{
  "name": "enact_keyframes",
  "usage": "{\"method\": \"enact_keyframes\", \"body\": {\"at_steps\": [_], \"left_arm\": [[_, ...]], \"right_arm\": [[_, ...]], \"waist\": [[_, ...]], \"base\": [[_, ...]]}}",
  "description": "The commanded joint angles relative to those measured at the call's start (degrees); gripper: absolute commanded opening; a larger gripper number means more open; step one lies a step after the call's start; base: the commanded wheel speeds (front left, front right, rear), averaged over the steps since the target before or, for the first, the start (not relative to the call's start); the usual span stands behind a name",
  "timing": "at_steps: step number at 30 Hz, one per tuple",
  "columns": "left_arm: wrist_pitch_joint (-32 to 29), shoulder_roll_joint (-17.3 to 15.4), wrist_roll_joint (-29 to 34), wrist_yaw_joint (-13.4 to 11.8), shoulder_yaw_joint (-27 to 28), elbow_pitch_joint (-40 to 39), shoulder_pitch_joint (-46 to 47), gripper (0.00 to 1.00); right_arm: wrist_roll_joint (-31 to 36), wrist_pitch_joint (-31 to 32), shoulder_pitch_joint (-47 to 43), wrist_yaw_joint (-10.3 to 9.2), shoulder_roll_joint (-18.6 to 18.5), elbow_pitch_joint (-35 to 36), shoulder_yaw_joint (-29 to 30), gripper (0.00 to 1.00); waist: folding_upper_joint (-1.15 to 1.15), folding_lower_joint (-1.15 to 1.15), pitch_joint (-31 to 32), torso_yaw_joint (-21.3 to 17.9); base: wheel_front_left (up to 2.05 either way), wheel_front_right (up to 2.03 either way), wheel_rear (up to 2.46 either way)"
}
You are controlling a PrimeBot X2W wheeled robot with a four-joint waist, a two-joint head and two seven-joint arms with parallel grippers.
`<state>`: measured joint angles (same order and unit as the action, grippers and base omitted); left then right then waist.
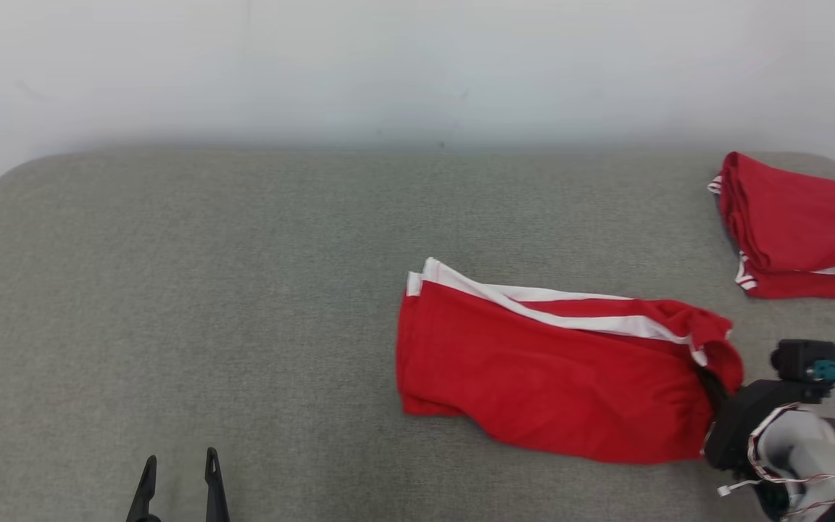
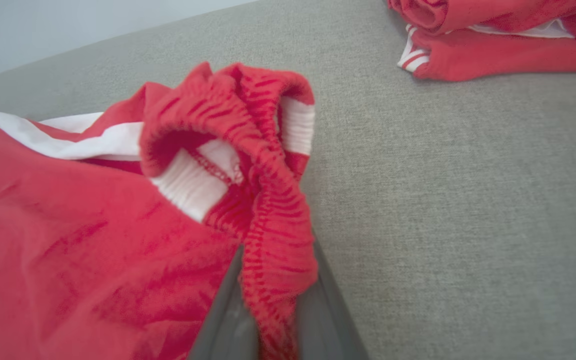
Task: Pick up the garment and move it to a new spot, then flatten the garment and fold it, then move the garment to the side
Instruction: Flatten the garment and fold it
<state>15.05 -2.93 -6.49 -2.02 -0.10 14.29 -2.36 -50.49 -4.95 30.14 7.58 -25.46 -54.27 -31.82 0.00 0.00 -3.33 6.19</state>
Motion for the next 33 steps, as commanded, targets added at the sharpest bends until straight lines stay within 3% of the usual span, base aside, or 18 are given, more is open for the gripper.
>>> {"method": "enact_keyframes", "body": {"at_steps": [1,6,18,26,33], "left_arm": [[0.17,0.08,-0.25,-0.18,-0.06,-0.2,-0.41,1.0],[0.17,0.08,-0.79,-0.39,-0.29,-0.06,-0.93,1.0],[0.17,0.07,-2.01,-0.62,-1.74,0.65,-0.11,1.0],[0.17,0.07,-3.07,-1.03,-3.5,1.08,1.04,1.0],[0.17,0.06,-4.25,-1.64,-5.94,1.44,2.49,1.0]], "right_arm": [[-0.74,0.28,-0.67,-0.12,-1.02,0.67,-0.4,0.0],[-5.66,3.58,0.6,-0.12,-3.46,3.45,-1.29,0.0],[-23.97,18.88,5.61,-0.11,2.31,13.91,1.54,0.0],[-24.29,22.66,10.26,-0.11,9.34,9.86,0.04,0.0],[-18.61,20.57,16.17,-0.11,17.34,-5.09,-2.34,0.0]], "waist": [[0.0,0.0,0.39,-1.06],[0.0,0.0,0.46,-2.77],[0.0,0.0,0.37,-2.68],[0.0,0.0,-0.27,-0.07],[0.0,0.0,-1.15,3.21]], "base": [[0.0,0.0,0.0],[0.0,0.0,0.0],[0.0,0.0,0.0],[0.0,0.0,0.0],[0.0,0.0,0.0]]}}
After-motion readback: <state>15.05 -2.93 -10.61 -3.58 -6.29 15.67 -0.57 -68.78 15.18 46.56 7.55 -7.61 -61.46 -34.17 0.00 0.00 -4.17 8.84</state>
